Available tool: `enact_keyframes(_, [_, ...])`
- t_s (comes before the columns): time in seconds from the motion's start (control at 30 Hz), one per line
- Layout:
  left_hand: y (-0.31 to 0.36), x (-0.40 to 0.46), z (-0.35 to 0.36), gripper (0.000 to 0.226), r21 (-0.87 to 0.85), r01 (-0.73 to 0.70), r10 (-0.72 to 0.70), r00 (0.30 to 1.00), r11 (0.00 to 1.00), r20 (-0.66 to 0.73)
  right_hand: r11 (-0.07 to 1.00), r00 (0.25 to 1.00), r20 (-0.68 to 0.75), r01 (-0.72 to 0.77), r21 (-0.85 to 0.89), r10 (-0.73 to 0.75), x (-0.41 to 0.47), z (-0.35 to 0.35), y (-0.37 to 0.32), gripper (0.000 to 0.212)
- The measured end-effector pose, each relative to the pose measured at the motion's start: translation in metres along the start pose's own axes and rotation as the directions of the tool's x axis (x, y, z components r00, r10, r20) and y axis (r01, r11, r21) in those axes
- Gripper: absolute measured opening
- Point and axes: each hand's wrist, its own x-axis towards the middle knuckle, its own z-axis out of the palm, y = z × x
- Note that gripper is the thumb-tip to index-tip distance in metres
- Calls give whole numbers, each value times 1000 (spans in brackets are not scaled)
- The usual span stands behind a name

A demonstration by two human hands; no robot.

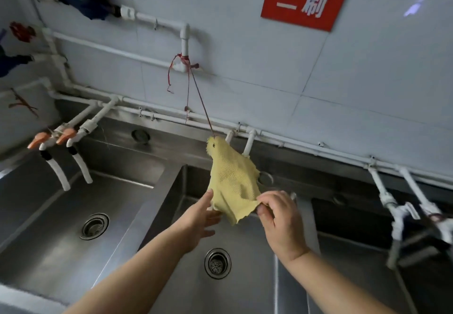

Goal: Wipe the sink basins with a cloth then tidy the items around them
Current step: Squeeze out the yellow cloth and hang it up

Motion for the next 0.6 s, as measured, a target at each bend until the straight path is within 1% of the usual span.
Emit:
enact_keyframes(0.03, [-2,0,0,66,-115,27,-25,999,993,23,1000,1000,2,-11,-12,11,-7,-1,-6,20])
enact_keyframes(0.1, [-5,-5,-1,64,-292,52,-42,998,955,39,999,1000,3,-20,-48,20,-22,-3,-21,21])
enact_keyframes(0.13, [-5,-10,-2,62,-350,51,-31,998,935,63,998,1000,7,-11,-65,11,-30,-4,-29,21])
enact_keyframes(0.2, [-5,-21,-8,60,-375,34,14,992,927,126,995,999,24,30,-94,-28,-44,-5,-45,18])
enact_keyframes(0.27, [-2,-35,-13,51,-336,15,37,988,942,149,989,995,57,92,-117,-86,-60,-6,-59,14])
enact_keyframes(0.33, [2,-51,-15,35,-268,-10,46,991,963,126,980,985,111,144,-135,-129,-75,-7,-71,12])
enact_keyframes(0.4, [4,-65,-18,28,-168,-74,91,991,983,98,971,969,210,165,-171,-128,-90,-10,-83,21])
enact_keyframes(0.47, [4,-83,-21,22,-56,-154,161,978,986,135,970,941,328,150,-190,-81,-101,-18,-95,41])
enact_keyframes(0.5, [4,-92,-23,21,8,-193,189,967,981,168,975,938,344,110,-192,-38,-105,-23,-101,49])
enact_keyframes(0.53, [4,-102,-26,22,66,-228,210,955,971,210,981,945,325,37,-192,28,-108,-27,-104,53])
enact_keyframes(0.57, [5,-112,-28,22,115,-259,224,941,959,252,980,952,281,-68,-188,119,-109,-31,-108,53])
enact_keyframes(0.6, [4,-121,-30,24,162,-281,225,928,946,296,963,942,233,-204,-176,242,-109,-34,-109,50])
